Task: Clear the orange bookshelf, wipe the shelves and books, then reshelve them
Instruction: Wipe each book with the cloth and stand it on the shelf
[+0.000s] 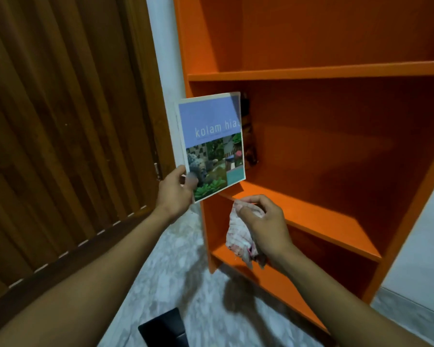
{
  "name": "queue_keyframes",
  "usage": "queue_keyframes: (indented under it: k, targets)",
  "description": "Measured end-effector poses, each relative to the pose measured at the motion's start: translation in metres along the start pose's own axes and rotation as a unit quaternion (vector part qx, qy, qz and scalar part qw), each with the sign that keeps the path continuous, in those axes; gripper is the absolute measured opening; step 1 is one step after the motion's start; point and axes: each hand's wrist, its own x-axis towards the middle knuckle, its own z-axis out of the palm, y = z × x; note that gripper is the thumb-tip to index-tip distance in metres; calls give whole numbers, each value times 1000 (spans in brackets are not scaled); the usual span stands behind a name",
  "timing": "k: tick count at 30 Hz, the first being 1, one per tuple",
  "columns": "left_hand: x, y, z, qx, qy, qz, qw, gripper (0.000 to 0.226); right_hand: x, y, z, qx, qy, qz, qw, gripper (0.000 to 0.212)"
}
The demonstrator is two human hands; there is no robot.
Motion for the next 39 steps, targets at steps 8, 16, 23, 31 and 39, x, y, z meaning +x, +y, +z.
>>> queue_keyframes:
  k: [8,16,23,31,39]
  targets:
    - [59,6,90,33,25,-6,999,8,11,30,-6,-11,14,-15,1000,3]
    - [100,-16,146,52,43,-47,997,10,30,50,-26,-25,48,-12,998,10]
    - [117,-39,169,69,101,-63,990,12,36,56,-25,-19,55,-2,998,10]
    - [122,-39,168,58,152,-116,980,31,32,57,-25,-11,23,9,1000,8]
    - [85,-31,125,139,63,-38,988,15,20,54,-19,-6,-9,24,1000,9]
